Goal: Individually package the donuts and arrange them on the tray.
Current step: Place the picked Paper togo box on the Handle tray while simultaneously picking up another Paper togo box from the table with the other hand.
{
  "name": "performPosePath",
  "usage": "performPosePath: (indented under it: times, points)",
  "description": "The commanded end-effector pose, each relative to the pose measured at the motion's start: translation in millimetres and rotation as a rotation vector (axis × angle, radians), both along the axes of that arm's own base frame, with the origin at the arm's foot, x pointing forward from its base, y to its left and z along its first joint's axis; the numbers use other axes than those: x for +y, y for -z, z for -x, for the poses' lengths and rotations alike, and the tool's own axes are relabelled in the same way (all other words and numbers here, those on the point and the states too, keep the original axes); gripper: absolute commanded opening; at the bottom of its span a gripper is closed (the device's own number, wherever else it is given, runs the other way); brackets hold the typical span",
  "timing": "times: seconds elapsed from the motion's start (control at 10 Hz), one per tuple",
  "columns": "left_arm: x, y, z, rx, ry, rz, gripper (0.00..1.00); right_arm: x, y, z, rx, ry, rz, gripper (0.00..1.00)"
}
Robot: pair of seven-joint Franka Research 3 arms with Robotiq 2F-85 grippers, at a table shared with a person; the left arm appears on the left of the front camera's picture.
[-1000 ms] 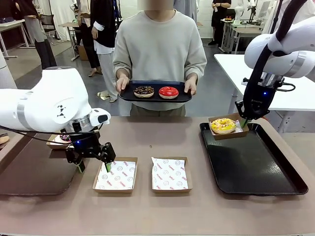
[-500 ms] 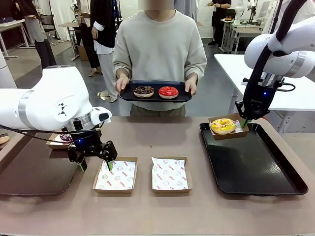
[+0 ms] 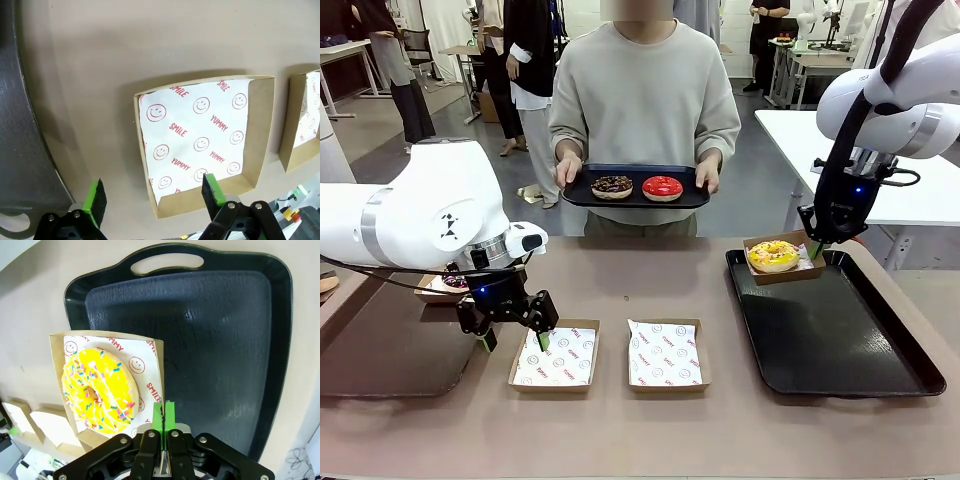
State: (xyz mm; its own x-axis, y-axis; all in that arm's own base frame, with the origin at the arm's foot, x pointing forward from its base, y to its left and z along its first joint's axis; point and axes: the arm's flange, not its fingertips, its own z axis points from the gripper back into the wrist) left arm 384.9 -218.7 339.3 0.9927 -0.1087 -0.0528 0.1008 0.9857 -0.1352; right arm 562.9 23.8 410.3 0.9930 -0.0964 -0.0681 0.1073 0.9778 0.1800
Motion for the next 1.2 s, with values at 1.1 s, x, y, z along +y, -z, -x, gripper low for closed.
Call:
performPosePath:
  times: [1.1]
  points:
    - [-32, -3, 9, 0.012, 0.032, -0.198, 1.00, -38, 8, -17, 0.025, -0.016, 0.079, 0.01]
